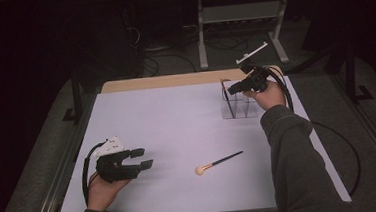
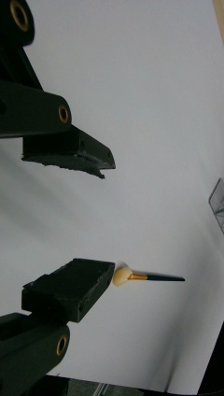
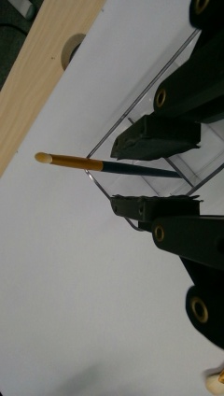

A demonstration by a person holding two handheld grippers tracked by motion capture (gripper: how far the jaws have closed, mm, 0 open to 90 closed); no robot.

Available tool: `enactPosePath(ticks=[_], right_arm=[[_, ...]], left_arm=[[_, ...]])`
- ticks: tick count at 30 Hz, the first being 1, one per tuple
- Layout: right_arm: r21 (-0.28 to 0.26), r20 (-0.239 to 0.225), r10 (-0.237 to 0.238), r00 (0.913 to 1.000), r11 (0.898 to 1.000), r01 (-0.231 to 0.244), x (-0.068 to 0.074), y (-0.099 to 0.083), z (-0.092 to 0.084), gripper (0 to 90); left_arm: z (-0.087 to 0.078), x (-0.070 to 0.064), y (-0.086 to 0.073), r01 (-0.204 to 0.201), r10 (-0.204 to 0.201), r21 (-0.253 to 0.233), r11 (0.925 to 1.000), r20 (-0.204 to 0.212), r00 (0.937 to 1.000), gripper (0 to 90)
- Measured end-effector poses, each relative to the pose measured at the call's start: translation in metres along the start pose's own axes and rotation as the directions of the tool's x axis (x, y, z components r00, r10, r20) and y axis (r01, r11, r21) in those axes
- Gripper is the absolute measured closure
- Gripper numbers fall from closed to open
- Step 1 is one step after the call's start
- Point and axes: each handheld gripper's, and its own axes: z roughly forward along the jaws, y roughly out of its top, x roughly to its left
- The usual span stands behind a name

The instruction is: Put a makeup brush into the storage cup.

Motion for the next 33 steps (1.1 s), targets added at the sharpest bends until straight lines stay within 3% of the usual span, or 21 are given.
enactPosePath(ticks=[23,33], right_arm=[[-0.05,-0.023,0.049,0.9985,0.997,-0.05,0.003,-0.018,-0.007,51.8],[-0.066,-0.03,0.044,0.9986,0.997,-0.046,0.007,-0.028,-0.011,44.6]], left_arm=[[0.001,0.001,0.0,0.011,-0.011,-0.001,0.9999,-0.001,0.9999,41.2],[0.002,0.0,0.001,0.015,-0.015,0.001,0.9999,-0.002,0.9999,39.9]])
